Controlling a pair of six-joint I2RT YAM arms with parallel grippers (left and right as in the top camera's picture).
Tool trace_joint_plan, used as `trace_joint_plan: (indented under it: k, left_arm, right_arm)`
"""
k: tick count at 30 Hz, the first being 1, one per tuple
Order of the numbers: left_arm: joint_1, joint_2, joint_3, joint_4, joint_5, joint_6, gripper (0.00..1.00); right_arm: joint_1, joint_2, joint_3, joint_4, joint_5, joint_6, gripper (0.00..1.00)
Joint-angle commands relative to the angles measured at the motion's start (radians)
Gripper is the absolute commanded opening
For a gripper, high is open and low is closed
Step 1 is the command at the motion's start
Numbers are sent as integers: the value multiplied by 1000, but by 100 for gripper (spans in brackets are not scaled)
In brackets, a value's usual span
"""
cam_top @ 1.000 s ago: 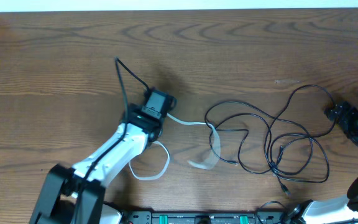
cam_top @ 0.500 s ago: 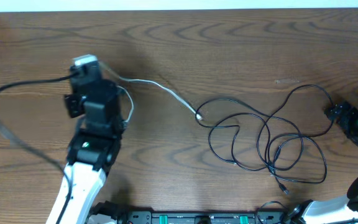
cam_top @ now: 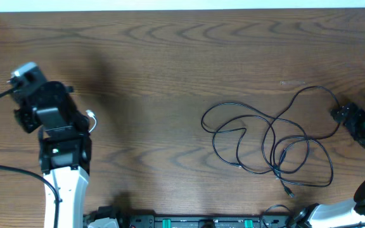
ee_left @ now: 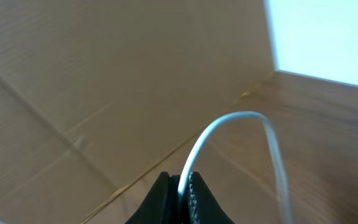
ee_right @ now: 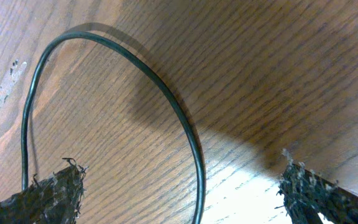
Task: Untangle cables
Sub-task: 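Pull the white cable out leftward and drop it at the table's left edge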
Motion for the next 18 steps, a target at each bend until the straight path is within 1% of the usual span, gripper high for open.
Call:
trace_joint_plan:
  k: [1,4,6,8,9,11,13,18]
  left_arm:
    - [109,48,18,45,13,13,8]
    - [197,96,18,130,18,16,8]
    - [269,138,18,214,18,21,8]
    - [329,188,18,295,42,107,8]
    - [356,220,18,354,50,190,8]
    - [388,262,18,451,50,283,8]
    - [429,304,18,579,50,345,8]
    - [505,323,19,762,51,386,8]
  right_arm:
    - [-2,5,5,3,-13,-10,99]
    - [-2,5,5,3,-13,-10,99]
    - [-2,5,5,1,-13,-10,99]
    - [-2,5,5,-1,-13,-10,99]
    - [-2,5,5,-1,-13,-10,99]
    - [-2,5,5,-1,-13,-9,99]
    - [-2,5,5,-2,-13,-9,99]
    - [-2,5,5,-17,-14,-8,99]
